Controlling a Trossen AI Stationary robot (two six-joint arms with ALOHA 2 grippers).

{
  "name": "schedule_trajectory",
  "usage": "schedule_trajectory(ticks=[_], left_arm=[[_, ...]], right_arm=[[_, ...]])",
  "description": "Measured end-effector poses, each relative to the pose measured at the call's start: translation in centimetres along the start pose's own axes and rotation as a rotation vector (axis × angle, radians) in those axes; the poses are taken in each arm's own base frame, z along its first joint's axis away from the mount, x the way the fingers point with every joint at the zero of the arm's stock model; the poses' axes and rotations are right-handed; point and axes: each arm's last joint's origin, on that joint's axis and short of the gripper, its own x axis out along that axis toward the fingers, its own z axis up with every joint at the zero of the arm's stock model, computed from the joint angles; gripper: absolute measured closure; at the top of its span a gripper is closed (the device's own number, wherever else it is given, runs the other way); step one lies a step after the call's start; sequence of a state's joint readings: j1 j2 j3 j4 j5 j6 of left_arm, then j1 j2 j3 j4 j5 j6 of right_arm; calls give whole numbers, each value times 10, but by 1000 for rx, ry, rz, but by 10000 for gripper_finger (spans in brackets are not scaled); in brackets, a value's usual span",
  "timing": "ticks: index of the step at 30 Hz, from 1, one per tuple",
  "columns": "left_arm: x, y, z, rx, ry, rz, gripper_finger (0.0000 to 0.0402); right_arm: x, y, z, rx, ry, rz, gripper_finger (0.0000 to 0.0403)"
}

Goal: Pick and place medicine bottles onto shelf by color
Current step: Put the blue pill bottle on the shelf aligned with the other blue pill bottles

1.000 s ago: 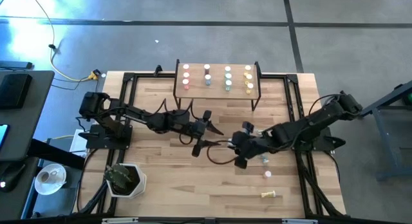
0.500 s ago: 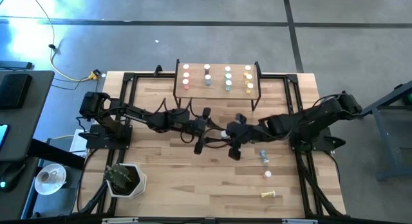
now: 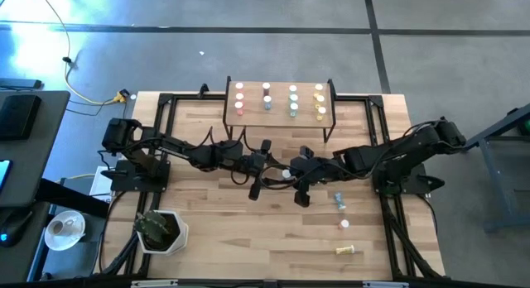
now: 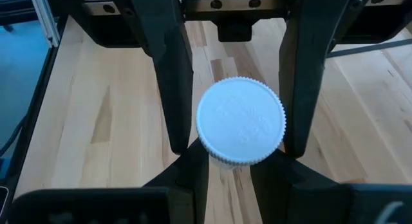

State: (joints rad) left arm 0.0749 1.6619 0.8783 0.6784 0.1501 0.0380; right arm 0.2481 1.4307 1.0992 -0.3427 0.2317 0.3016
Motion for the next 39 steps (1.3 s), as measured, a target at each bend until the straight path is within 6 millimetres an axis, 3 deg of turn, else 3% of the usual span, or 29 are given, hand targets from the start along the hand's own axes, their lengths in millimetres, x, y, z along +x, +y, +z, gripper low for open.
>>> schedule_trajectory(ticks=[22,39], left_arm=[[0,1,1,0,-6,7,292],[0,1,0,0,-3,6,300]], right_arm=[[0,0,0,-3,3,-8,320],[0,0,-1,-14,6,-12,309]])
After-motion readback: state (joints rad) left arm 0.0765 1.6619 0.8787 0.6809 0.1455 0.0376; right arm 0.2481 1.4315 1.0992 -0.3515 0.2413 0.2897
